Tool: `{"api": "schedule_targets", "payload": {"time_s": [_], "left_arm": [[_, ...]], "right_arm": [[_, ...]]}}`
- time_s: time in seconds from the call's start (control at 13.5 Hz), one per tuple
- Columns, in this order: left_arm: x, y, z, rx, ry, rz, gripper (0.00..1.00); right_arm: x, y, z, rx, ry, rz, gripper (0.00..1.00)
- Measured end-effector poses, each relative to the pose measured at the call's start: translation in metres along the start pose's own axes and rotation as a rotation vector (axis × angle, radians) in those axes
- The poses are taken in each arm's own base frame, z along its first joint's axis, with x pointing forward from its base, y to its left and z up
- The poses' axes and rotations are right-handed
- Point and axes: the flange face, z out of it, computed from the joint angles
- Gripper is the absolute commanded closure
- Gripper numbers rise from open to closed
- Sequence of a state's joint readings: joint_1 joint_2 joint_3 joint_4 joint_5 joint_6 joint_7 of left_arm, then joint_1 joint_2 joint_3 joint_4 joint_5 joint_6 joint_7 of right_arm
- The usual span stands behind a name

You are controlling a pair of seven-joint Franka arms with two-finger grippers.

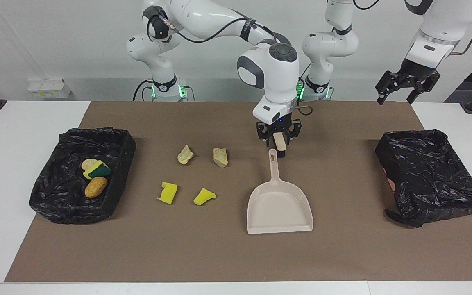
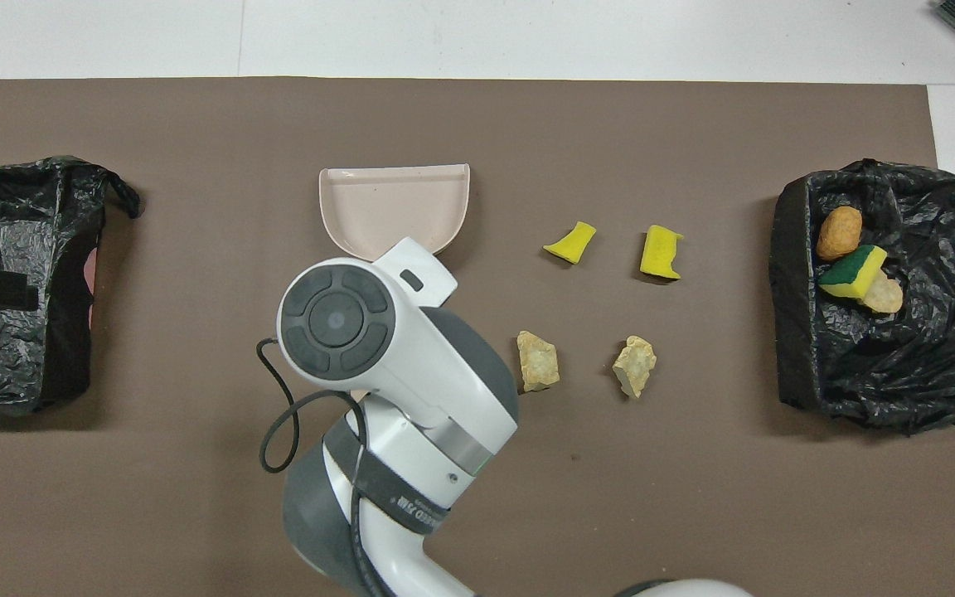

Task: Sweep and dump trash in bin
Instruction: 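Set down the dustpan and withdraw the right gripper, then reach the left gripper to the dustpan handle and grasp it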

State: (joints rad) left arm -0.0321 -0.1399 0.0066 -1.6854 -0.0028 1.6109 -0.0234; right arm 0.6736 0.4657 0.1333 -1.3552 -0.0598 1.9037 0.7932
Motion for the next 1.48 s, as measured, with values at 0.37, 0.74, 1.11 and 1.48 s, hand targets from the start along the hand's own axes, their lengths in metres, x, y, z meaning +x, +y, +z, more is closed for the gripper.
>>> {"api": "schedule_targets", "payload": {"time_s": [0.37, 0.74, 1.11, 1.48], "left_arm": [[0.0, 0.0, 0.0, 0.0, 0.0, 0.0, 0.0], [0.003, 0.008, -0.002, 0.0, 0.027, 0.009, 0.0], [0.051, 0.078, 0.05, -0.027, 0.111, -0.014, 0.0], [0.064, 0.196, 0.124, -0.057, 0.096, 0.049, 0.0]], "right_arm": [[-0.064, -0.013, 0.017, -0.006, -0.04, -0.049, 0.18], [-0.139, -0.032, 0.068, -0.011, -0.059, -0.103, 0.21], [-0.189, -0.023, 0.093, -0.028, -0.066, -0.142, 0.27], [-0.214, -0.014, 0.1, -0.017, -0.076, -0.154, 0.32]]}}
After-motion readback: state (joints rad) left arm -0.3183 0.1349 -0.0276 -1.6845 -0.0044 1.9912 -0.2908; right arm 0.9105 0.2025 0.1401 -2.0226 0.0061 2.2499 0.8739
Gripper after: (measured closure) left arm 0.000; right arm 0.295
